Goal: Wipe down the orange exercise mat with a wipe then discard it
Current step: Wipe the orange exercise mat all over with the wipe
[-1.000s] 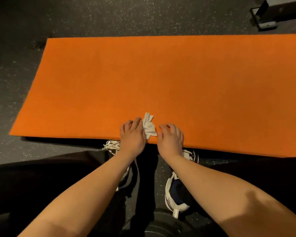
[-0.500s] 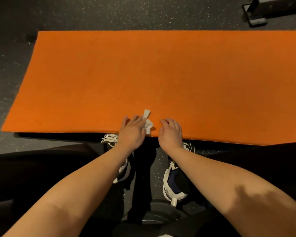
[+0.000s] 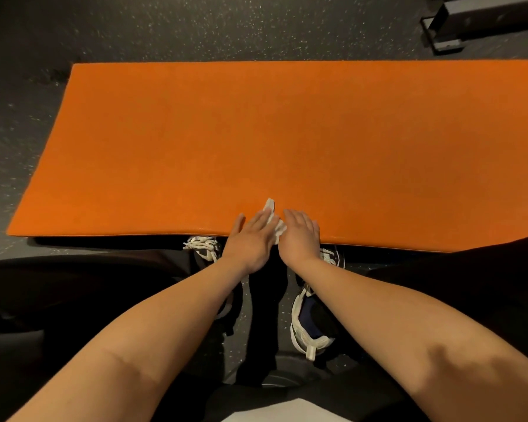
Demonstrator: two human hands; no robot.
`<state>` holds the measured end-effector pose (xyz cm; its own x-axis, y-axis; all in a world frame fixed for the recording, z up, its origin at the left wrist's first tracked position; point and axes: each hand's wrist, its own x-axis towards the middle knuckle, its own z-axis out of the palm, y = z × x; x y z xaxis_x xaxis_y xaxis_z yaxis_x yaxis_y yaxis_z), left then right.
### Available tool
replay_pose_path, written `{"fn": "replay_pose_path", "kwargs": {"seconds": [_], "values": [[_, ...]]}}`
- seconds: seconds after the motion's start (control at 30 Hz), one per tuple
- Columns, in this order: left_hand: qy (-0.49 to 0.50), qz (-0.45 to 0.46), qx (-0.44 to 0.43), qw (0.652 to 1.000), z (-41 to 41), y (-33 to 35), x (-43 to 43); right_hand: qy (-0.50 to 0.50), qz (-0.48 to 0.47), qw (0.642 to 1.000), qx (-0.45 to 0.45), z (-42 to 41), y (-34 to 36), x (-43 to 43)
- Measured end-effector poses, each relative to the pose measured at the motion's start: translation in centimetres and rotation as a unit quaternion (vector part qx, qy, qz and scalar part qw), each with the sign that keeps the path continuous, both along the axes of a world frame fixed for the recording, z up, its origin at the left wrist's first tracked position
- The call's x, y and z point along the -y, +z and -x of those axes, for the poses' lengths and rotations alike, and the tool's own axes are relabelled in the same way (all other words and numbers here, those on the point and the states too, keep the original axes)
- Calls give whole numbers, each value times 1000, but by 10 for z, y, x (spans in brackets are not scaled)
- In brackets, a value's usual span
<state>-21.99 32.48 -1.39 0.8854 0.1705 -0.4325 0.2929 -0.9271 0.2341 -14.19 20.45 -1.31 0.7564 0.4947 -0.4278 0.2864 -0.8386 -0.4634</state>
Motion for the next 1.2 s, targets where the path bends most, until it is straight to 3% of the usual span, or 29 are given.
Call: {"fn": "replay_pose_path", "kwargs": {"seconds": [0.23,0.5,0.67,0.9,1.03,1.2], "values": [[138,-27,-44,989,11,8,-22,20,2,1000,-4,6,4,-9],[16,25,-41,999,0,8,9,-56,-3,998,-39,-8,12,-19],[131,-38,-44,990,10,14,-25,10,29,999,-44,-1,15,-15],[70,19,-60,996,-5,13,11,-7,20,998,-63,-4,19,-13],[24,8,-46,999,0,13,11,-11,9,998,-62,-2,25,-13],[139,-52,-2,989,19,10,-25,18,36,997,-69,-1,25,-12]]}}
